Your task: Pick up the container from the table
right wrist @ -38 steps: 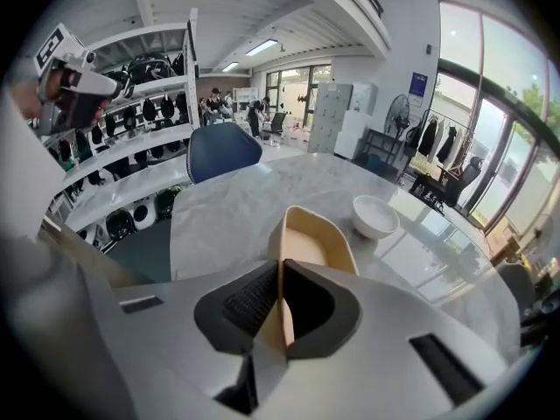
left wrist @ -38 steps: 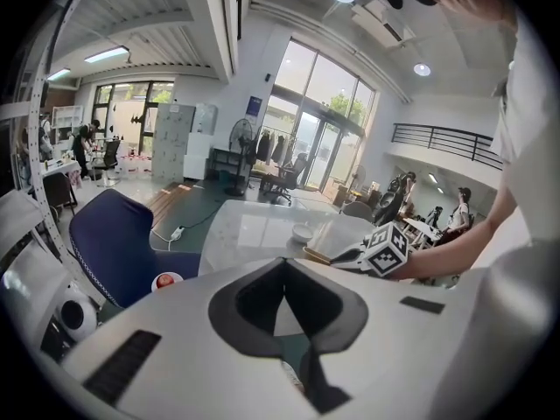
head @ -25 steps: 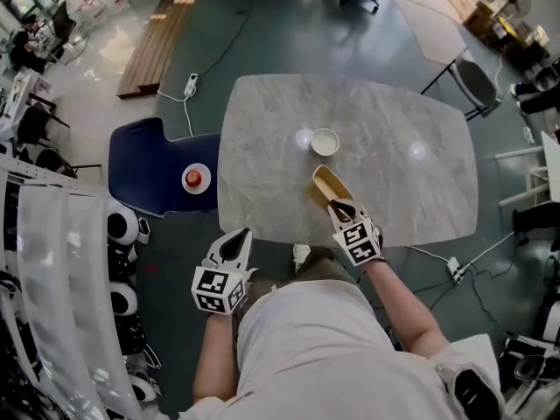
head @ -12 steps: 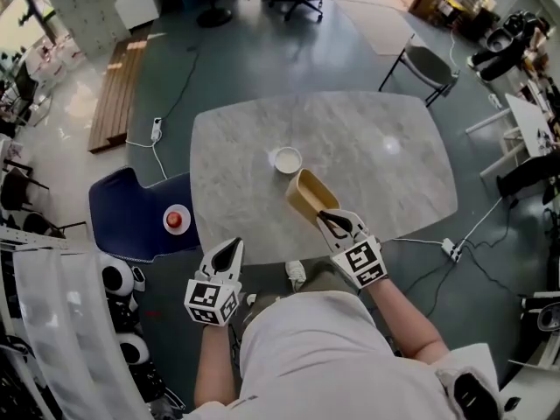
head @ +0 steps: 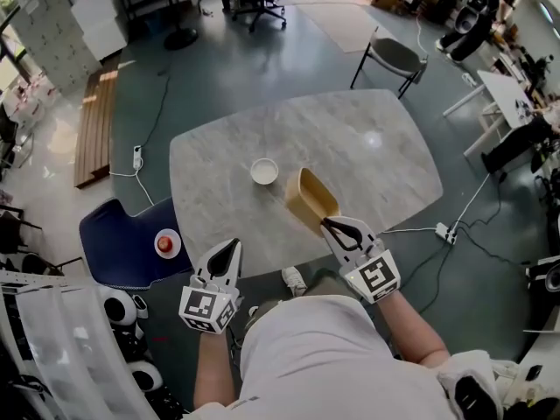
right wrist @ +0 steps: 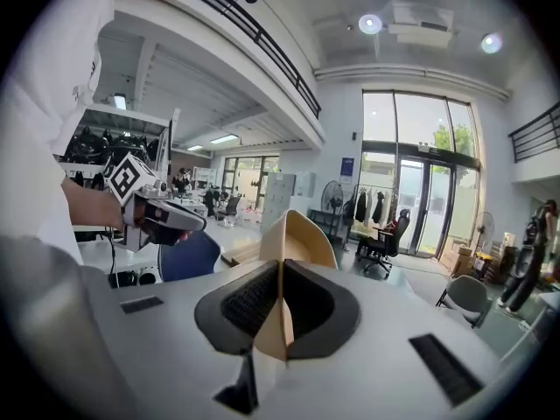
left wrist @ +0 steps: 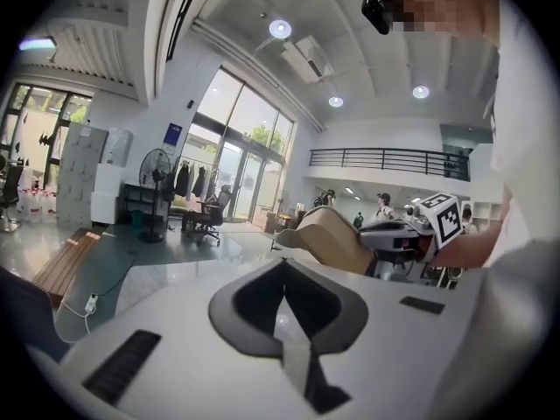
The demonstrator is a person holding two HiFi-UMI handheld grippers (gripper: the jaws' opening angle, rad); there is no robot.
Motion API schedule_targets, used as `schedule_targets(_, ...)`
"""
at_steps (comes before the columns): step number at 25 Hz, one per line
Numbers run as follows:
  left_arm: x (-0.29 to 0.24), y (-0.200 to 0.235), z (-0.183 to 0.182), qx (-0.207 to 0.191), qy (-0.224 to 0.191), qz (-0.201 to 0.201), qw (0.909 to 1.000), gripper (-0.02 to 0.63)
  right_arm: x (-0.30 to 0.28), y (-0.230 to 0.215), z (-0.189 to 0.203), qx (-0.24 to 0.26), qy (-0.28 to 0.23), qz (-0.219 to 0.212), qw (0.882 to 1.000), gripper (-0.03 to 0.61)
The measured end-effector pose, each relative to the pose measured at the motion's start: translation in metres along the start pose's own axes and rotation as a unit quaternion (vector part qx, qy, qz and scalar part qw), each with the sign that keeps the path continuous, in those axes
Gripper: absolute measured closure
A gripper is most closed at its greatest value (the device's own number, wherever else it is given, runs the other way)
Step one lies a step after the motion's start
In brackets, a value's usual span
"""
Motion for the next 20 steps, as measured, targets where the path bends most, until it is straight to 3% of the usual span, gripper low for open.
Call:
schedule_targets(9,-0.006,-0.019,-0.02,-0.034,-0.019,0.041,0.9984,0.611,0.04,0.001,-0.013,-0.003,-0.05,0.029,0.998,0.546)
schedule_targets(20,-0.008,-0.033,-0.026,-0.047,-0.034,0.067,0.996,0.611,0.053,0.003,-0.009,-0.02,-0.063,0.05,0.997,0.546)
Point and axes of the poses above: the fingertips, and each gripper's own axes: x backward along the fingers, y to its left, z out of its underside, the point moved 4 cm from there along x, backward along the fingers, and after that the axes turned 8 degrees about z, right-handed, at the moved point
